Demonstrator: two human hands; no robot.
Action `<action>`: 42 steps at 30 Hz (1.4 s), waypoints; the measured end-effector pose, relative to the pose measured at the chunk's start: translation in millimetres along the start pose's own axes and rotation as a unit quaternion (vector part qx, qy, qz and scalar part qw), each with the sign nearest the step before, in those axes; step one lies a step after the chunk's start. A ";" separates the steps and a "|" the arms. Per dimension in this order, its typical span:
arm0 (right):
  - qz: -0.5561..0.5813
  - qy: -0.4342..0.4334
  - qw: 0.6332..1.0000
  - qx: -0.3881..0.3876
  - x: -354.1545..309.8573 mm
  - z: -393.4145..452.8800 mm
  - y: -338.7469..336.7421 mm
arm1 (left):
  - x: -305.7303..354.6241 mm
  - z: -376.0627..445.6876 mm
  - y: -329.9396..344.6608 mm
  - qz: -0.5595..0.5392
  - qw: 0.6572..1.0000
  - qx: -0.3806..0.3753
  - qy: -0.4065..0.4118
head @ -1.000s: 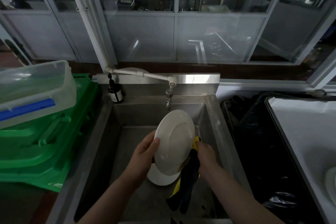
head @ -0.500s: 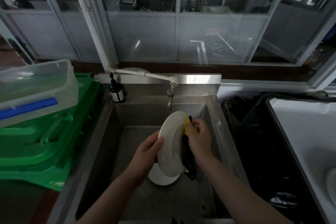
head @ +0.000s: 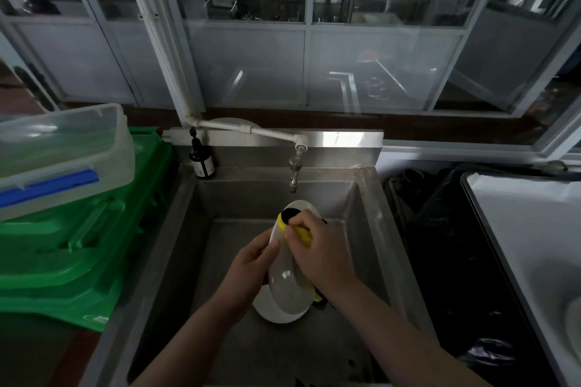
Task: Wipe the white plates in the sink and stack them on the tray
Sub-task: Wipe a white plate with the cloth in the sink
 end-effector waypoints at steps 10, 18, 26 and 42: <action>-0.011 -0.019 1.000 -0.019 14.4 -9.2 2.2 | -1.5 1.6 -2.9 -0.015 1.000 -0.015 0.009; -0.058 0.013 0.998 0.034 31.8 -5.0 -6.9 | -0.5 0.7 -1.6 -0.058 0.998 -0.011 0.015; -0.054 0.090 0.993 0.061 50.6 -9.9 -22.3 | 4.5 -2.3 -2.6 -0.090 0.996 -0.002 0.024; 0.119 0.381 0.902 0.167 95.0 -40.8 -22.6 | 7.2 -5.4 -0.1 -0.110 0.994 -0.004 0.015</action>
Point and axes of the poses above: each hand's wrist, its own z-axis towards the middle knuckle, its own y-axis out of the palm, x = y × z, the point moved 2 cm from there along z, towards the middle knuckle, and after that the axes turned 15 degrees about -y, right-handed, at the moved point
